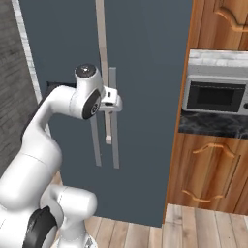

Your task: Gather the cucumber and carrot from the fridge and place them on a tray on the dining counter. Then gather the chicken drumstick and fish from the fridge and place them on the other tray.

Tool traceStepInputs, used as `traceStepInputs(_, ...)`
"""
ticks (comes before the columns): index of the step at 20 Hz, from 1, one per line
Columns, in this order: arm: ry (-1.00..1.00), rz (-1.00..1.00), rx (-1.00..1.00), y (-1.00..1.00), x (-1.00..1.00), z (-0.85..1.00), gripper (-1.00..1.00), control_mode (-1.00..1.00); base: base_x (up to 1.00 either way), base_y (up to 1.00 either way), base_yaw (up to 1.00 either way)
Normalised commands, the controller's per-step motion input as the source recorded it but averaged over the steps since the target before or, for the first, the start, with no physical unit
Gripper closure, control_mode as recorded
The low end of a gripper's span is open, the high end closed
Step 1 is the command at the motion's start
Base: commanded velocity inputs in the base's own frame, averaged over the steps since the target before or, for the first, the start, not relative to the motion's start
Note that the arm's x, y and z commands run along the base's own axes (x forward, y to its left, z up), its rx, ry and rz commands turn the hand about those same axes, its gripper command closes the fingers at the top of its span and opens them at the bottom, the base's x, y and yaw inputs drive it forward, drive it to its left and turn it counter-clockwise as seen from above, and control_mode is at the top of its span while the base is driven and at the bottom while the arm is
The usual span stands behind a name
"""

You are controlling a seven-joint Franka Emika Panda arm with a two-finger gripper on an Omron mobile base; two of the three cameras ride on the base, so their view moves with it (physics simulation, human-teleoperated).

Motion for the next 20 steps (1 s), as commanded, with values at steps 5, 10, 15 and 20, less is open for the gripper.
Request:
traceStepInputs(5,-0.06,-0.01,0.0,0.0,0.45,0.02,-1.0,-1.0,0.0,0.0,0.0)
traceStepInputs(10,0.0,-0.1,0.01,0.0,0.45,0.1,-1.0,-1.0,0.0,0.0,0.0)
traceStepInputs(15,0.0,-0.15,0.0,0.01,0.47,0.03,-1.0,-1.0,0.0,0.0,0.0)
traceStepInputs(20,0.0,-0.12,0.0,0.02,0.38,0.0,-1.0,-1.0,0.0,0.0,0.0)
